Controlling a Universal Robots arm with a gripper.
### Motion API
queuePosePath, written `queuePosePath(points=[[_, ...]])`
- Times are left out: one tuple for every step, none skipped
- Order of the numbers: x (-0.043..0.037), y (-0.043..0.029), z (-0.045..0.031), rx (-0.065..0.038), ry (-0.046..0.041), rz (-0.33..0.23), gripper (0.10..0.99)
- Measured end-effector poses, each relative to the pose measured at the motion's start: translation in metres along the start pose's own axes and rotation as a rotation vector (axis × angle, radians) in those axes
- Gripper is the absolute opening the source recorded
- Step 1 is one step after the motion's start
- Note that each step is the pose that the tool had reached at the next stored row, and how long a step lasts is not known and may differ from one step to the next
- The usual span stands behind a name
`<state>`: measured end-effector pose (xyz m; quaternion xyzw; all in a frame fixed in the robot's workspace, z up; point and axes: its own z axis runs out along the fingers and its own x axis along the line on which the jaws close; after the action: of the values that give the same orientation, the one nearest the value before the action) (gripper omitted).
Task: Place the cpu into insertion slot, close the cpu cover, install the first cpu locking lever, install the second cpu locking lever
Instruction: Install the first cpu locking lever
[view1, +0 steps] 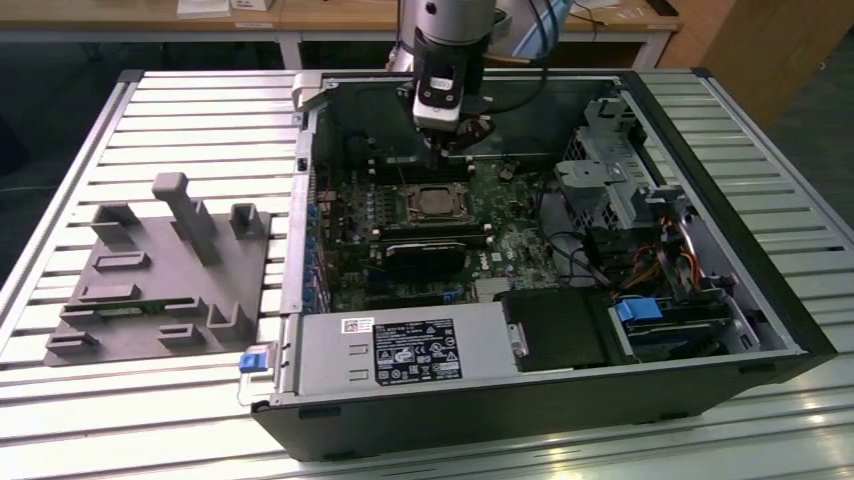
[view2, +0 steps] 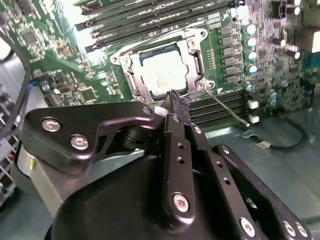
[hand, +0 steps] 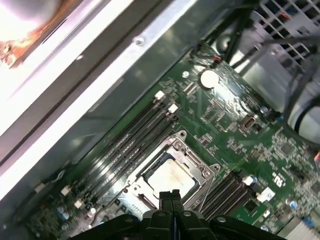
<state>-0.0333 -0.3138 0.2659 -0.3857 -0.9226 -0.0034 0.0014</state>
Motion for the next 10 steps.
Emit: queuePosePath(points=[[0.0, 0.0, 0.0, 0.0, 0.0001, -0.018, 0.118], [0.0, 0.0, 0.0001, 0.0, 0.0002, -0.036, 0.118], [0.0, 0.0, 0.0001, 0.0, 0.0003, -0.054, 0.118], [0.0, 0.0, 0.0001, 0.0, 0.0004, -0.072, 0.118], [0.0, 0.0, 0.0002, 0.0, 0.0005, -0.091, 0.118], [0.0, 0.0, 0.0002, 0.001, 0.0006, -0.109, 0.118], [0.0, 0.0, 0.0002, 0.001, 0.0007, -0.126, 0.118], [0.0, 0.0, 0.0002, 0.001, 0.0008, -0.141, 0.118], [0.0, 0.0, 0.0002, 0.001, 0.0009, -0.156, 0.118], [0.0, 0.0, 0.0002, 0.001, 0.001, -0.17, 0.118]])
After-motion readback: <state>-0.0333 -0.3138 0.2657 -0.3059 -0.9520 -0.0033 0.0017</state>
